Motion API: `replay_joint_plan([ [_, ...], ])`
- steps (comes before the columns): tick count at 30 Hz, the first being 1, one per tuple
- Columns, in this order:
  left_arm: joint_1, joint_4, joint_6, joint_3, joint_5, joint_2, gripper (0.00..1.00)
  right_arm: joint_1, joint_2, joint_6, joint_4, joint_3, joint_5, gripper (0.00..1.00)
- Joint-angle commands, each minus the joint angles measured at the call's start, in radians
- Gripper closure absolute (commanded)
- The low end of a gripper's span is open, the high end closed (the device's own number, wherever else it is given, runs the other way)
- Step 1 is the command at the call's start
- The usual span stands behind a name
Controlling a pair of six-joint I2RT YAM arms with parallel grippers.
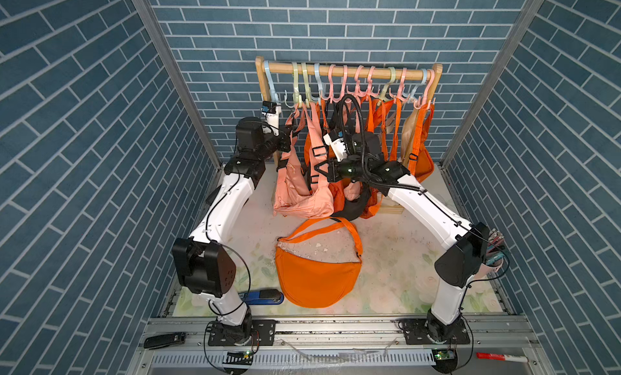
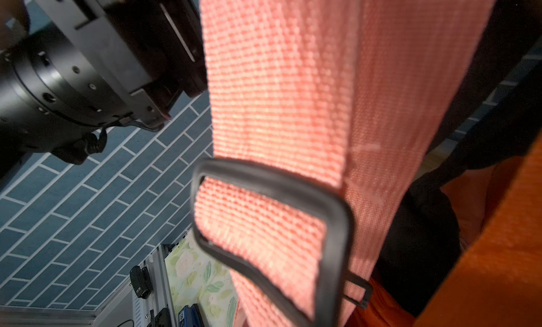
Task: Take the bag off the hook
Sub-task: Pick up the bag from the hook.
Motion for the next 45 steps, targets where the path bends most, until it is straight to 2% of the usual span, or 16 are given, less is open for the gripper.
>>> replay_joint_plan([
  [1,0.005,-0.008,0.023,0.069,-0.002,0.013,1.00,-0.016,0.024,-0.002,-0.005,0.055,-0.028,1.00],
  [17,0.034,-0.174,0.047,0.396,-0.078,0.120,1.00,-0.059,0.144,0.046,0.038,0.232,-0.078,1.00],
  [25,0.037,-0.231,0.056,0.525,-0.106,0.134,1.00,-0.075,0.137,0.023,-0.018,0.322,-0.055,1.00],
  [33,0.037,-0.209,0.094,0.441,-0.114,-0.014,1.00,-0.075,0.000,-0.029,-0.021,0.208,-0.030,1.00],
  [45,0.012,-0.175,0.090,0.156,-0.064,-0.299,1.00,-0.050,-0.314,-0.098,0.026,-0.124,-0.006,1.00],
])
